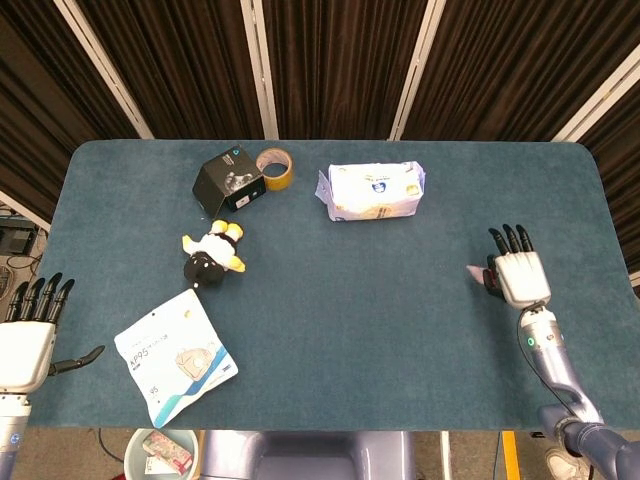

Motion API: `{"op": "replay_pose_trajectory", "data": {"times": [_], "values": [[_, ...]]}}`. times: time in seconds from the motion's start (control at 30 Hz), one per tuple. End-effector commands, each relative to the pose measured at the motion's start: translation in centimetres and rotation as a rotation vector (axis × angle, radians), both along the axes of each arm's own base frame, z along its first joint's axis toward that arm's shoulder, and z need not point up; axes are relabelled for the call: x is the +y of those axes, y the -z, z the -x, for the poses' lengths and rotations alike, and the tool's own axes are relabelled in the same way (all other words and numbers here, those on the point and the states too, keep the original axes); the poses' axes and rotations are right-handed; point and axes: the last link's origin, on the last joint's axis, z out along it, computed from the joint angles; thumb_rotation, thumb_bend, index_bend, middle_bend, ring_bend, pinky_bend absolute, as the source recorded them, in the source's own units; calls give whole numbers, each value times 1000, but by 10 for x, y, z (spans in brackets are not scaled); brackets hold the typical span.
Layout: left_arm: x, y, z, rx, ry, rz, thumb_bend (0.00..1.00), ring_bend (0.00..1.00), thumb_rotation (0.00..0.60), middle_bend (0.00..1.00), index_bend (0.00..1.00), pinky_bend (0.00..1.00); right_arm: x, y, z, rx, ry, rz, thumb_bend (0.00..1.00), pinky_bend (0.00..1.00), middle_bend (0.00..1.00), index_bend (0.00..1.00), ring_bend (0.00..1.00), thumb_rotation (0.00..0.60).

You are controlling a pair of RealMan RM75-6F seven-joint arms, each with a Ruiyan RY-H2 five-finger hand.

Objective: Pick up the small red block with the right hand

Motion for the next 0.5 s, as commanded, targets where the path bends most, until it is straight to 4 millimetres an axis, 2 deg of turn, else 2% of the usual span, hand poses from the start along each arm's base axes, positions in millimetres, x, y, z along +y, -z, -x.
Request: {"op": "replay_pose_trajectory", "data": {"times": [0.03,0.17,0.3,0.37,0.5], "values": [[0,0,0,-1,0,-3,0,0,279,0,0,0,-9,-11,-7,10,-16,31,632,0,108,736,0,600],[0,-1,-1,-5,-2,-5,0,0,281,0,0,0,-16,-33,-20,9,-64,106,632,0,108,722,0,600],[0,-2,0,-11,0,-6,0,0,279,0,0,0,-6,-53,-32,-5,-106,185,632,0,105,701,0,600],[0,-4,0,-17,1,-3,0,0,279,0,0,0,12,-61,-39,-32,-124,227,630,0,104,692,0,600],[0,-7,1,-31,7,1,0,0,275,0,0,0,73,-66,-45,-57,-84,285,618,0,94,667,0,600]]}}
